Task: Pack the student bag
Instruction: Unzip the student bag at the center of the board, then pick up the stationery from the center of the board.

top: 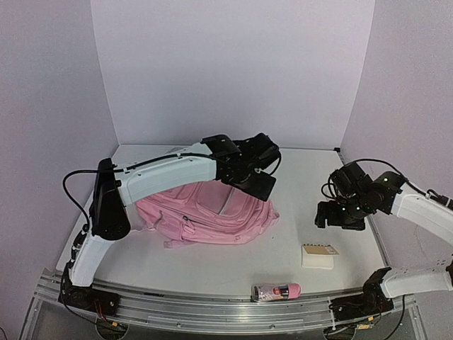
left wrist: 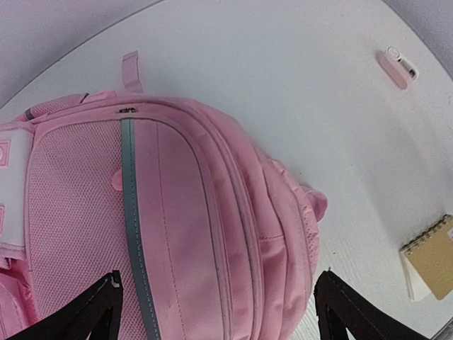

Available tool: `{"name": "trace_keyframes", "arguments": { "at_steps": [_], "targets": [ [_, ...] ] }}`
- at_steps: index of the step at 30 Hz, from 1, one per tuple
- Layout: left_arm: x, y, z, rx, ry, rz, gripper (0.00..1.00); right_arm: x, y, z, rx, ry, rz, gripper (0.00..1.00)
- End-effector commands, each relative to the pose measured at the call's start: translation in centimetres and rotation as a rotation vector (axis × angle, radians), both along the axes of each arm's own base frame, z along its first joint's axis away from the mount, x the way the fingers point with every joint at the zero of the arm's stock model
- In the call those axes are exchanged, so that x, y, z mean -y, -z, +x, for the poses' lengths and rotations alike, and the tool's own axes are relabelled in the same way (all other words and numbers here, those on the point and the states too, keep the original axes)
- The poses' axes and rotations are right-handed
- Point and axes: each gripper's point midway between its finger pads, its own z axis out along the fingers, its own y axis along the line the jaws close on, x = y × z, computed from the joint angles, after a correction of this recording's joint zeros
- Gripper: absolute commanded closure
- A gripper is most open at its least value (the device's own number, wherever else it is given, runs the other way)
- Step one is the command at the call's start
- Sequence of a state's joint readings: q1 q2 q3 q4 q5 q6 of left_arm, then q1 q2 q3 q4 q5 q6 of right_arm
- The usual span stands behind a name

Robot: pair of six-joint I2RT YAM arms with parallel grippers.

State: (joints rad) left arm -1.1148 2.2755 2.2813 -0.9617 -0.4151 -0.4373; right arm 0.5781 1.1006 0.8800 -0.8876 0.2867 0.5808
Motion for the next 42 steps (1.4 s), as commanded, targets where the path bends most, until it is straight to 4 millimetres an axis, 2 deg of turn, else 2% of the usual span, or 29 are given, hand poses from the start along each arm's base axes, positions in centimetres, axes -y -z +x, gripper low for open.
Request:
{"name": "trace_keyframes", "arguments": {
  "at_steps": [1, 4, 8, 13, 17, 21, 24, 29, 30, 32, 33, 35, 37, 38, 42],
  "targets": [
    [-2.1, 0.2, 0.4, 0.053, -0.017, 0.160, 0.08, 1.3, 0.1, -0.7, 0.017, 0.047, -0.015, 0.04],
    [-1.8, 1.5, -0.1, 0.040, -0.010, 0.189, 0.12, 1.6, 0.3, -0.9, 0.020, 0.054, -0.023, 0.04],
    [-2.5, 3.1, -0.2, 0.034, -0.035, 0.252, 0.16, 2.0, 0.8, -1.2, 0.014, 0.060, -0.034, 0.04],
    [-2.5, 4.6, -1.3, 0.023, -0.009, 0.319, 0.17, 2.4, 1.1, -1.3, 0.012, 0.065, -0.051, 0.04],
    [-2.5, 5.0, -1.5, 0.012, -0.007, 0.325, 0.17, 2.5, 1.5, -1.4, 0.002, 0.070, -0.058, 0.04],
    [-3.7, 6.0, -1.3, 0.024, -0.043, 0.395, 0.19, 2.6, 1.7, -1.5, -0.001, 0.076, -0.058, 0.04],
    [-4.6, 6.7, -1.2, 0.030, -0.069, 0.441, 0.25, 2.7, 1.8, -1.7, 0.001, 0.084, -0.057, 0.04],
    [-5.7, 6.6, -0.6, 0.072, -0.119, 0.486, 0.32, 2.9, 1.8, -1.7, 0.010, 0.101, -0.052, 0.04],
    [-5.7, 6.6, -0.6, 0.076, -0.120, 0.488, 0.36, 2.8, 1.7, -1.7, 0.014, 0.102, -0.048, 0.04],
    [-5.7, 6.2, -0.4, 0.084, -0.130, 0.476, 0.48, 2.8, 1.6, -1.6, 0.019, 0.103, -0.041, 0.04],
    [-5.5, 5.8, -0.4, 0.090, -0.133, 0.463, 0.58, 2.7, 1.6, -1.6, 0.021, 0.103, -0.036, 0.04],
    [-4.9, 4.6, -0.2, 0.104, -0.133, 0.412, 0.74, 2.6, 1.5, -1.5, 0.023, 0.100, -0.033, 0.04],
    [-4.2, 2.7, 0.1, 0.129, -0.133, 0.341, 0.94, 2.5, 1.6, -1.5, 0.020, 0.097, -0.031, 0.05],
    [-4.0, 1.7, 0.3, 0.146, -0.136, 0.311, 0.99, 2.4, 1.6, -1.5, 0.018, 0.094, -0.031, 0.05],
    [-3.9, -2.4, 1.1, 0.239, -0.168, 0.228, 1.00, 2.4, 1.7, -1.5, 0.018, 0.089, -0.033, 0.05]
  ]
}}
